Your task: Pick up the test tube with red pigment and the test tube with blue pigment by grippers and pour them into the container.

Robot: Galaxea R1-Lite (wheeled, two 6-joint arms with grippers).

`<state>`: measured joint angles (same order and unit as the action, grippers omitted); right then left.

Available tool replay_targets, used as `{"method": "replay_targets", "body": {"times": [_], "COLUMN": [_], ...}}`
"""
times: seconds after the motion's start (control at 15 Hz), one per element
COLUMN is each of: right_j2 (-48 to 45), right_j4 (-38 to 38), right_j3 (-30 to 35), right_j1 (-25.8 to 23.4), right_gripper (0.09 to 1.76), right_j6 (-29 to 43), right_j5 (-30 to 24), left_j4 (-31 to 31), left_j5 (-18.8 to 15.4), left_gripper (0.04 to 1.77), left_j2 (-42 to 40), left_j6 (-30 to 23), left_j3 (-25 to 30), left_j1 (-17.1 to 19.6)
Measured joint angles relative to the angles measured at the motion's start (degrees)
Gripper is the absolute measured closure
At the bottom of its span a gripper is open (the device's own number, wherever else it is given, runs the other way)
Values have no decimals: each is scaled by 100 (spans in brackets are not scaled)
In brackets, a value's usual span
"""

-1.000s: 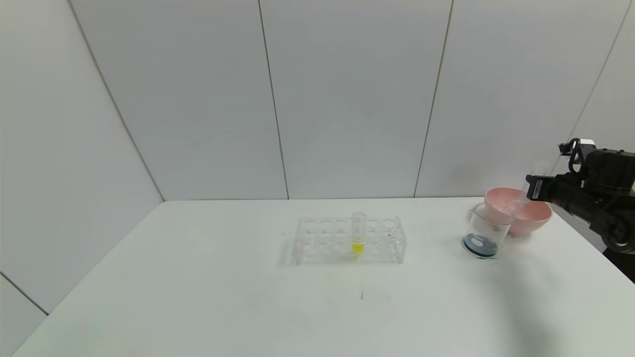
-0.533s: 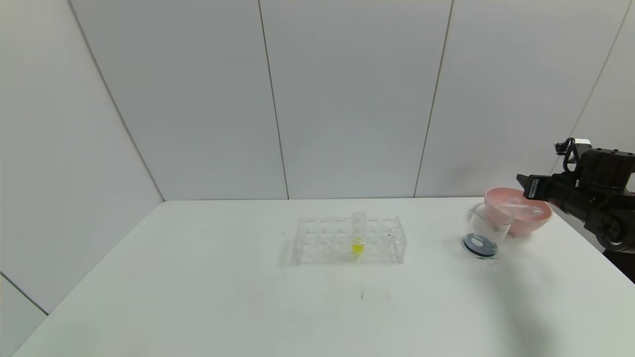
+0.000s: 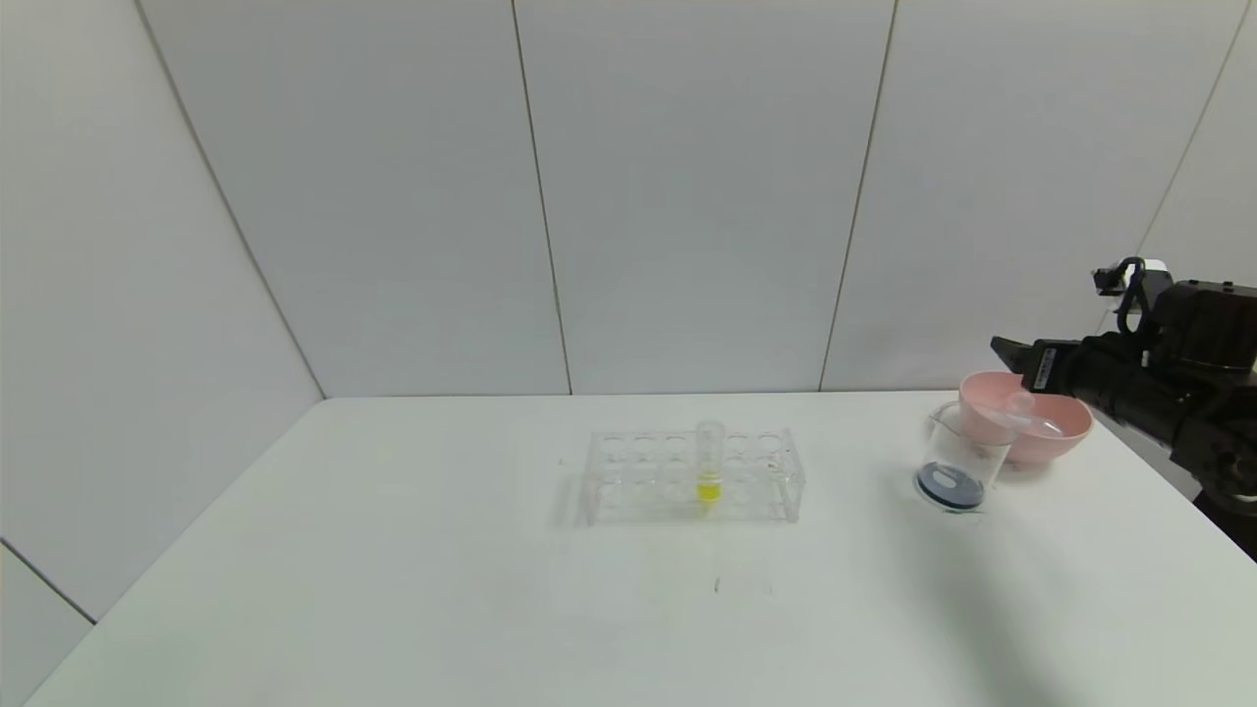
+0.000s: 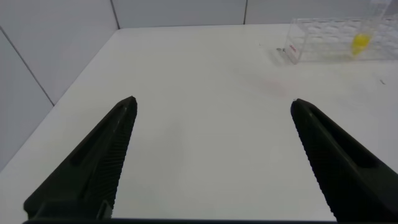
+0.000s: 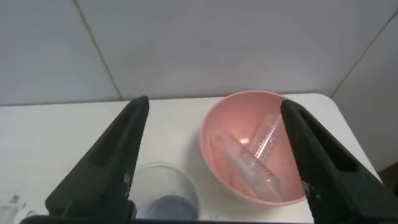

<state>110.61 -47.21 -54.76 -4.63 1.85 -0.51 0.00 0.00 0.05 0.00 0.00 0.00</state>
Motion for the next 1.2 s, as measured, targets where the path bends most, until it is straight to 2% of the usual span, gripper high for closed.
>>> {"method": "replay_targets", "body": {"times": [0.27,0.47,0.8,1.0,1.2], "right_j2": [-962,-1858,-4052,-5589,-7150], "right_j4": [-9,-13,74,773,2259], "right_j3": [866,1585,2671,3078,3205], "right_j1": [362,362,336,349,389], "right_gripper": [26,22,18,17,16], "right_j6": [88,90,96,93,88], "right_j5": [2,7,-112,-137,-140], "left_j4": [0,0,0,0,2], "left_j5": [0,0,0,0,0], "left_gripper": [5,5,5,5,5], "left_j2": [0,0,0,0,0], "left_j6": [2,0,0,0,0], "left_j3": [0,0,0,0,0], "left_j1": [0,0,0,0,0]}}
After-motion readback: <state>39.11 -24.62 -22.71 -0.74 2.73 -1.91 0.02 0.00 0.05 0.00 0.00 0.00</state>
